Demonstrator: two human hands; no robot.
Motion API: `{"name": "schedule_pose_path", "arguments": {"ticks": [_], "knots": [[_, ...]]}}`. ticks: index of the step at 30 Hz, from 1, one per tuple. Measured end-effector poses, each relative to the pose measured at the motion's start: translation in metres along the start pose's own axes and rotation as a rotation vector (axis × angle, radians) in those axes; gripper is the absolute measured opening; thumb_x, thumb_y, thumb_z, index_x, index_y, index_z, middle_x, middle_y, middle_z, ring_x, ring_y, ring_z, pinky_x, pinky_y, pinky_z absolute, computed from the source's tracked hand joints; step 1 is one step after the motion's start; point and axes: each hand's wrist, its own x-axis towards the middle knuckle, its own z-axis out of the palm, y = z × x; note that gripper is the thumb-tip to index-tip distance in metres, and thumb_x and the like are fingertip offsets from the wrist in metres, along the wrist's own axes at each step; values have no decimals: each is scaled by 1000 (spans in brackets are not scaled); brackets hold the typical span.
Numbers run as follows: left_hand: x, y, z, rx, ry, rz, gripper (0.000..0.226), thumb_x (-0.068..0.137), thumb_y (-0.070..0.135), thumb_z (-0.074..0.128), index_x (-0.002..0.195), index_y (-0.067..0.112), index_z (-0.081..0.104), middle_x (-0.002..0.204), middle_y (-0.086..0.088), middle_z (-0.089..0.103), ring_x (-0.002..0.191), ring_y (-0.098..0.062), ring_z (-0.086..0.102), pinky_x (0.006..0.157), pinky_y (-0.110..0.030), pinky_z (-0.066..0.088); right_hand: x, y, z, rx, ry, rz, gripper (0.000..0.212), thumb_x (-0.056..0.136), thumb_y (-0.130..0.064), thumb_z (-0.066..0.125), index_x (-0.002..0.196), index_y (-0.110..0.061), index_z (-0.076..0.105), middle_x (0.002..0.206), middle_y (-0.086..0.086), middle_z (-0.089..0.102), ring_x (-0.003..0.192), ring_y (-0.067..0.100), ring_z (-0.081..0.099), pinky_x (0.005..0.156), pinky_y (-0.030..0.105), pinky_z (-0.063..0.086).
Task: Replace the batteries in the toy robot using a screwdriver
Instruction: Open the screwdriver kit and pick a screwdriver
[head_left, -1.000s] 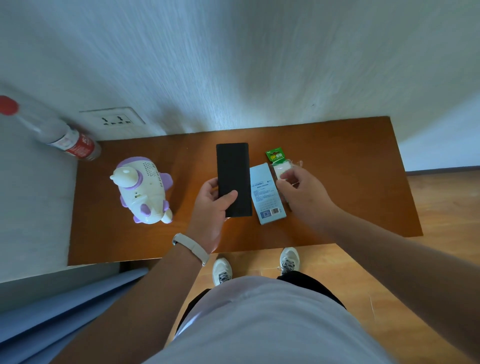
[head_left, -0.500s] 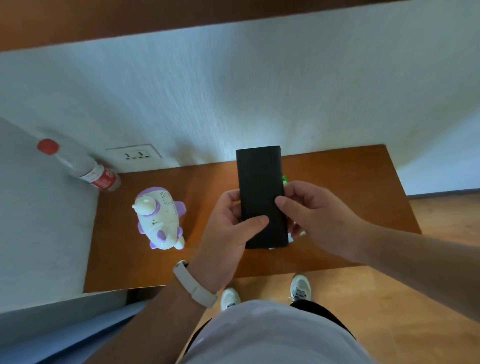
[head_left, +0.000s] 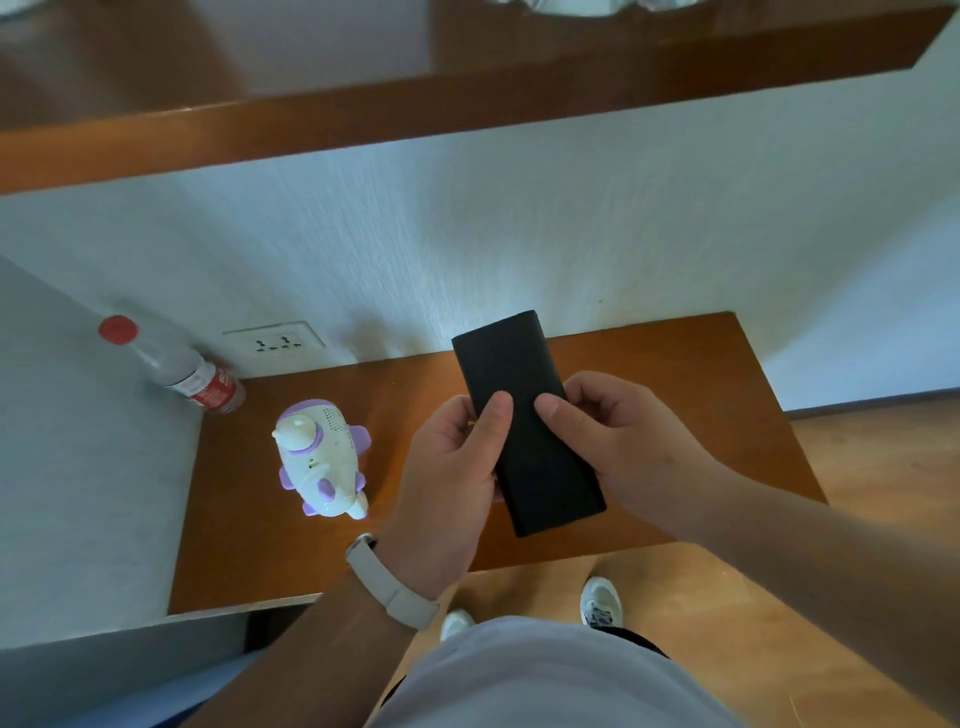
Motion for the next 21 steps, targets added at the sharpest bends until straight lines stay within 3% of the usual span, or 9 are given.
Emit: {"name": "schedule_pose_path", "arguments": {"ticks": [3,9,15,18,21], "knots": [[-2,0,2,27,0,22,48,85,60,57,111,20,66,99,-1,76,98,-19,74,71,-30,61,-5,-1,3,-2,57,-4,41,72,-72,52,85,-34,62,86,-7,71,83,14,72,71,41,64],[-1,4,2,99,-24,76,39,86,54,56,110,24,65,99,5,76,97,-16,73,72,-27,61,-13,-2,7,63,95,-2,39,80,-61,54,96,-27,64,87,-8,73,84,13,72,72,38,63],[-1,5,7,124,-65,65,34,83,42,62,110,21,61,98,12,76,93,-7,73,69,-17,57,-15,3,2,58,92,23,16,95,-42,57,104,-31,62,94,-8,73,90,12,72,79,39,62],[-1,2,15,137,-52,51,20,92,24,65,111,20,60,100,9,77,95,-10,73,70,-19,57,-17,7,-6,49,72,17,12,98,-35,57,109,-32,61,96,-12,73,91,8,71,82,38,61],[0,-1,29,122,-38,31,22,94,9,65,113,16,60,102,4,77,96,-14,74,70,-20,58,-20,11,-21,62,43,13,17,99,-28,57,114,-33,61,101,-14,73,96,7,70,85,37,60]]}}
